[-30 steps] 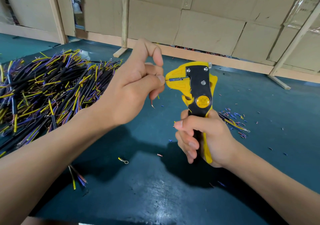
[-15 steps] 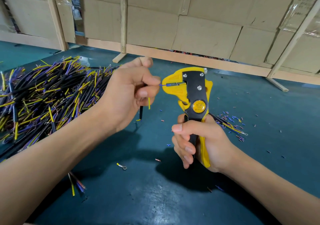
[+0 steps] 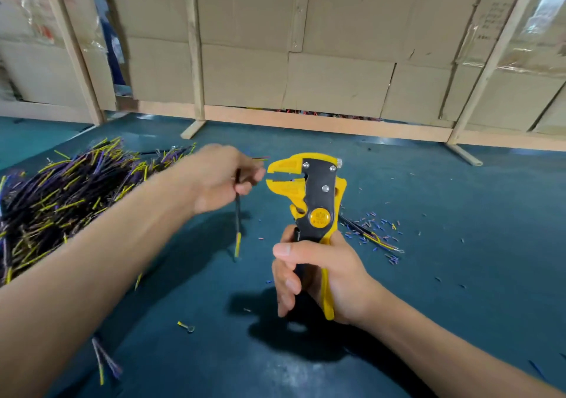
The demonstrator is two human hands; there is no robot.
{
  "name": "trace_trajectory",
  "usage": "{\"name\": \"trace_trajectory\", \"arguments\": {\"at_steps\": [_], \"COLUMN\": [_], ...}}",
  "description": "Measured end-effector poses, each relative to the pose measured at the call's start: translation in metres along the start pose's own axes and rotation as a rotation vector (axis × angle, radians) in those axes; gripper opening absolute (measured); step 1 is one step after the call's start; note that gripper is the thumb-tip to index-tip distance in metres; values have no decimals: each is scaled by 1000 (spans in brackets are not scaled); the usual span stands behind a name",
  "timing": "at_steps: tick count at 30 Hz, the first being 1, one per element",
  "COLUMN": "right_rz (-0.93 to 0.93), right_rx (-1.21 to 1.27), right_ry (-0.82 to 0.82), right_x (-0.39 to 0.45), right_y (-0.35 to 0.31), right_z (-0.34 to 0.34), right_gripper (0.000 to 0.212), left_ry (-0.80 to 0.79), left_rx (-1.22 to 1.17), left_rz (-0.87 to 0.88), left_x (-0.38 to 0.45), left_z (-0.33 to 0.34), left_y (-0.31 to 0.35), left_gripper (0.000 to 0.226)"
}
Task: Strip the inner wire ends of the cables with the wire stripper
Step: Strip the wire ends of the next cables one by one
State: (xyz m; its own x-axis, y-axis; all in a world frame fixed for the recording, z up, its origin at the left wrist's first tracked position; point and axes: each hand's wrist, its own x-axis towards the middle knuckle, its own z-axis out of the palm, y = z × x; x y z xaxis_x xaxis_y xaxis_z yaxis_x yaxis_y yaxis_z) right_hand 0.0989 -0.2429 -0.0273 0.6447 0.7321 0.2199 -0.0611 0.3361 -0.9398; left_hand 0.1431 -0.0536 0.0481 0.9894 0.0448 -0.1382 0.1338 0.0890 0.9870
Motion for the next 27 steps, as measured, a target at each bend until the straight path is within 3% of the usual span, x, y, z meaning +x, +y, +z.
{"name": "trace_trajectory", "arguments": {"at_steps": [4, 9, 11, 13, 16, 19, 21, 24, 27], "right_rz": [-72, -173, -189, -185, -162, -104, -68, -48, -38], "right_rx": [51, 160, 214, 227, 189, 127, 100, 94, 117], "right_ry": [32, 296, 422, 498, 545, 548, 537, 526, 503], "right_x": [1, 2, 1, 0, 1, 3, 5, 8, 10], "right_y": [-11, -41, -51, -55, -51, -41, -35, -28, -24], "right_z": [-6, -33, -48, -58, -64, -66, -66, -65, -65], "right_gripper": [25, 22, 22, 23, 22, 23, 22, 20, 15], "left_ry": [-34, 68, 150, 221, 283, 264, 274, 294, 344], "left_rx": [-29, -251, -339, -331, 51, 468, 950, 1492, 1665], "left_rz": [-224, -330, -300, -277, -138, 30, 96, -49, -162], "left_x": [26, 53, 62, 67, 72, 67, 58, 41, 30], "left_z": [33, 71, 91, 104, 91, 41, 0, -48, -66], "left_y": [-14, -17, -20, -24, -21, -5, 7, 10, -10], "left_gripper": [34, 55, 51, 31, 13, 17, 15, 22, 21]}}
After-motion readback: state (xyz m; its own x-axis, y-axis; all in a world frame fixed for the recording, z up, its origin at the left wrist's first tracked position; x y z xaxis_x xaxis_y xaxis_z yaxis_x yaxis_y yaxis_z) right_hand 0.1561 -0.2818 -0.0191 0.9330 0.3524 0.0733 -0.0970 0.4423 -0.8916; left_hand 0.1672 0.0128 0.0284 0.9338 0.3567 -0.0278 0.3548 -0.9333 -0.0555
